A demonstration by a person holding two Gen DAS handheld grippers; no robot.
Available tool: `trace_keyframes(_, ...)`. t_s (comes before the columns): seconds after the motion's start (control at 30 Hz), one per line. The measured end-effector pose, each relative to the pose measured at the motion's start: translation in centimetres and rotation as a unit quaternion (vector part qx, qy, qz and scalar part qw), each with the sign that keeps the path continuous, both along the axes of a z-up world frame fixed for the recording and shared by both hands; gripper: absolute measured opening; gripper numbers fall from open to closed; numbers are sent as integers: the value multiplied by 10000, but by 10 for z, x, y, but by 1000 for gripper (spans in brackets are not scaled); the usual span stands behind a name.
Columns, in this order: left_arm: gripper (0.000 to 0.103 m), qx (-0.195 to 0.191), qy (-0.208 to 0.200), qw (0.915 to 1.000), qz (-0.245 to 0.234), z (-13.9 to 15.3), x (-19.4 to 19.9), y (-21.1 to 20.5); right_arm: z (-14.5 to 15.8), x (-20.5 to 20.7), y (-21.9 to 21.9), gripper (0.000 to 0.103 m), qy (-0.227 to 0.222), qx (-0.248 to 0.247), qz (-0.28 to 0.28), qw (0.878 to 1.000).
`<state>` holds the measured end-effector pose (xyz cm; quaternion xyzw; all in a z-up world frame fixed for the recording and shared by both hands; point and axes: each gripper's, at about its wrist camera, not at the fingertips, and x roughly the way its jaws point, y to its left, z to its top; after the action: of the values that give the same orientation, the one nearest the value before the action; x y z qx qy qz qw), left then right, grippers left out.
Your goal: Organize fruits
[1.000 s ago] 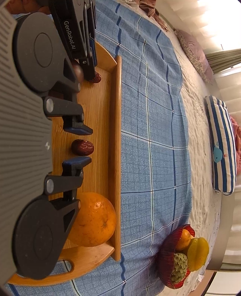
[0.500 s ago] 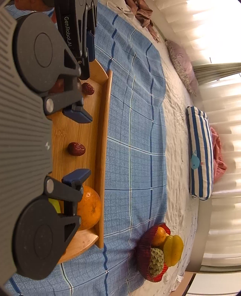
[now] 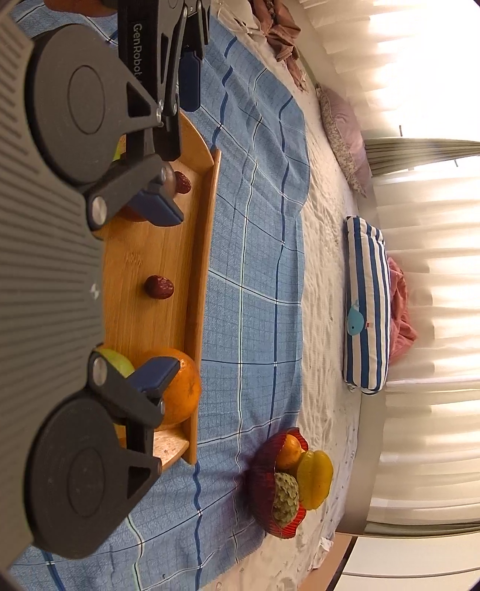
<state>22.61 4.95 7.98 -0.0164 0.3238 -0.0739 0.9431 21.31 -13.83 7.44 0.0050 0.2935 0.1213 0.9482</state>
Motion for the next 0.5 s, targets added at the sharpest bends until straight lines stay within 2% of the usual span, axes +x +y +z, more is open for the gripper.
trace_keyframes(0.1, 72, -11, -113, 9999, -61, 4, -11, -3, -1, -9, -5, 88, -68, 6, -32, 10000)
trace_keyframes(0.5, 77, -60, -370, 9990, -224, 11, -53, -12, 0, -47, -12, 89, -400, -128, -99, 9991)
